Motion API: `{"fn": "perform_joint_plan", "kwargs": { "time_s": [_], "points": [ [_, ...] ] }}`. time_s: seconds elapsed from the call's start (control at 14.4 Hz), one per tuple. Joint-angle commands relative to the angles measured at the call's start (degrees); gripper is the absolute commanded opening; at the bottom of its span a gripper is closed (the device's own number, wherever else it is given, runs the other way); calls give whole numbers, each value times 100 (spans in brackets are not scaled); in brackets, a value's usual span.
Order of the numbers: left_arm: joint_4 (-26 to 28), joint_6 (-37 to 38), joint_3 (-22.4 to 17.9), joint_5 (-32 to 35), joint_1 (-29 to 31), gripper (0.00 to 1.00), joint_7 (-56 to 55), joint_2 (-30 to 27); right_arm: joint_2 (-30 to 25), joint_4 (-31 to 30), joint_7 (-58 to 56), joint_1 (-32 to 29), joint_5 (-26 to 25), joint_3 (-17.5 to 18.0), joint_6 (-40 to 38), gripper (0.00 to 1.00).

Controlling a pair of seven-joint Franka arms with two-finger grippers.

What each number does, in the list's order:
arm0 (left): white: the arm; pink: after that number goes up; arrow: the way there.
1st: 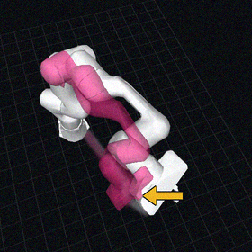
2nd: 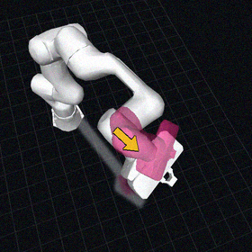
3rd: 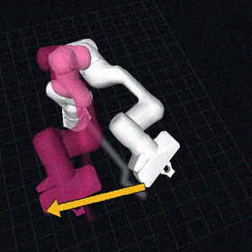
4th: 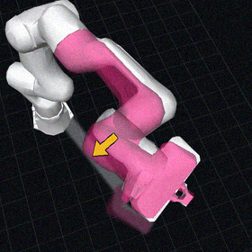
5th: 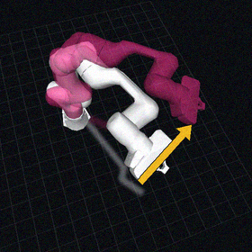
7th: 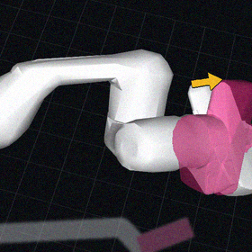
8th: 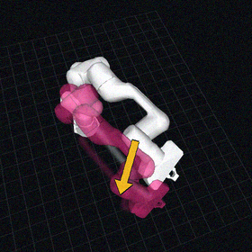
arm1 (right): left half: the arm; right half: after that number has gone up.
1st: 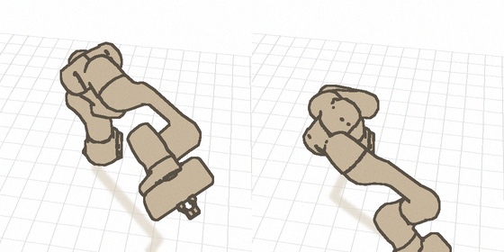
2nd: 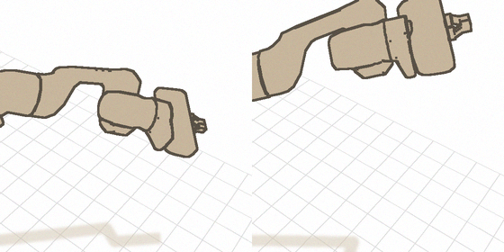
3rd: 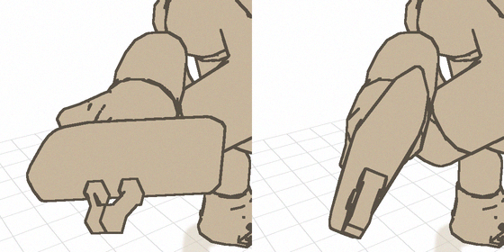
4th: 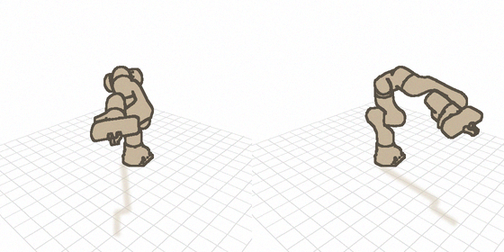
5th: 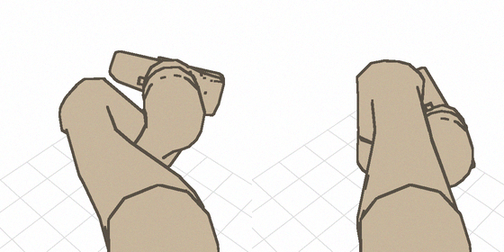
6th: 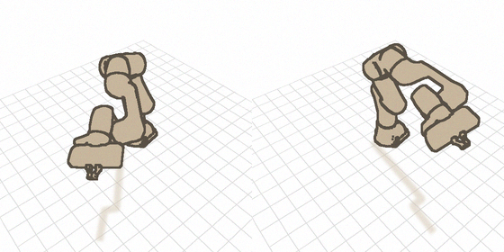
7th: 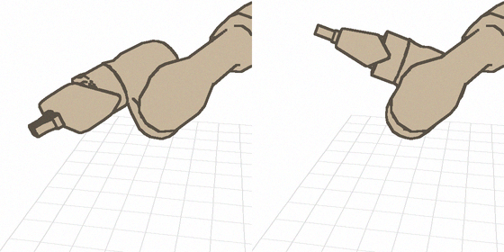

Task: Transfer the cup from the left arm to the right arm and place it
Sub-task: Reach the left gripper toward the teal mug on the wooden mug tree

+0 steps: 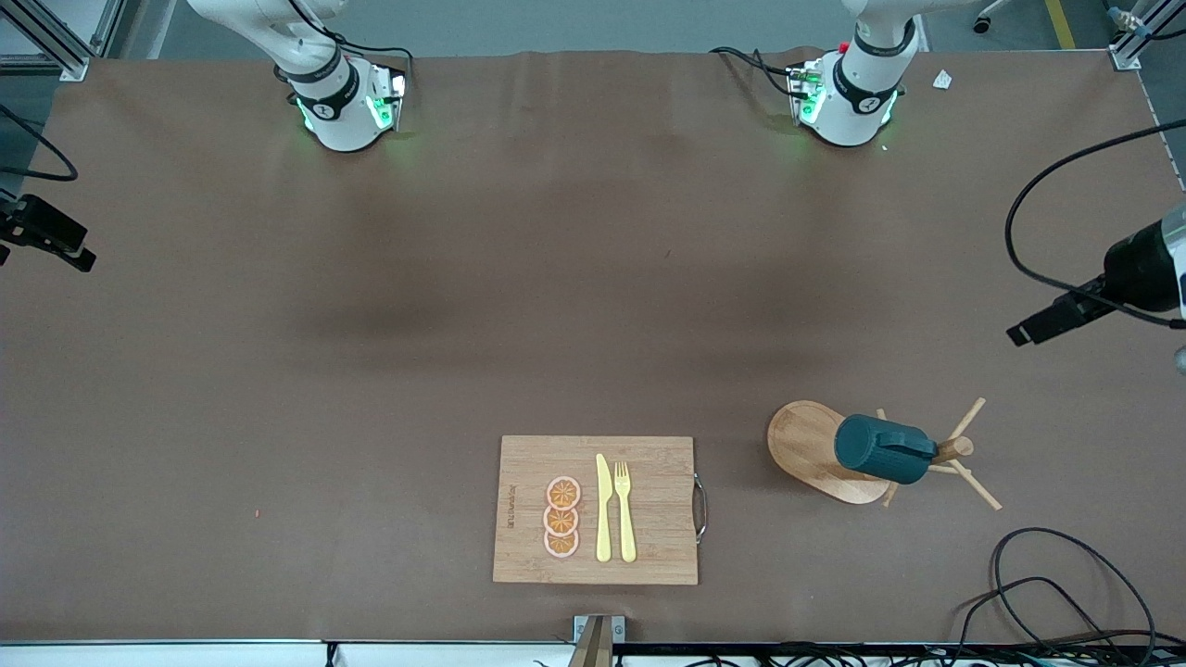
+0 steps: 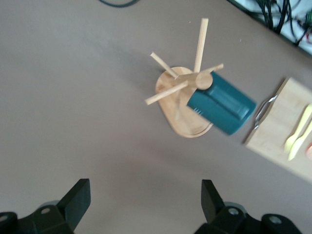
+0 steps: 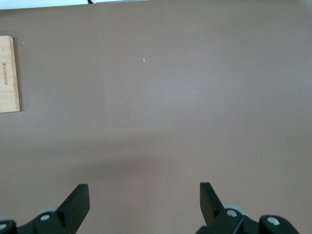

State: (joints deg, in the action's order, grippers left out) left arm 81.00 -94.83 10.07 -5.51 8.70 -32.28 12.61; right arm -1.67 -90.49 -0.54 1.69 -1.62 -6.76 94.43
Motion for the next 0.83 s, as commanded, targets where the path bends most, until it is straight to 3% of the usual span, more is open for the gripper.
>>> {"fn": "perform_joint_plan", "kwargs": {
  "time_s": [0.0,0.35,0.76],
  "points": [
    [-137,-201,13,-274,71,100,-1004,214,-88,-65,37,-11,-31,17,14,100],
    [-129,-614,13,-819,36,100,-2605,505,-88,-65,37,-11,-31,17,14,100],
    [-129,-914,75,-820,-70,100,-3381,821,-88,-65,37,-11,-22,17,14,100]
  ]
}}
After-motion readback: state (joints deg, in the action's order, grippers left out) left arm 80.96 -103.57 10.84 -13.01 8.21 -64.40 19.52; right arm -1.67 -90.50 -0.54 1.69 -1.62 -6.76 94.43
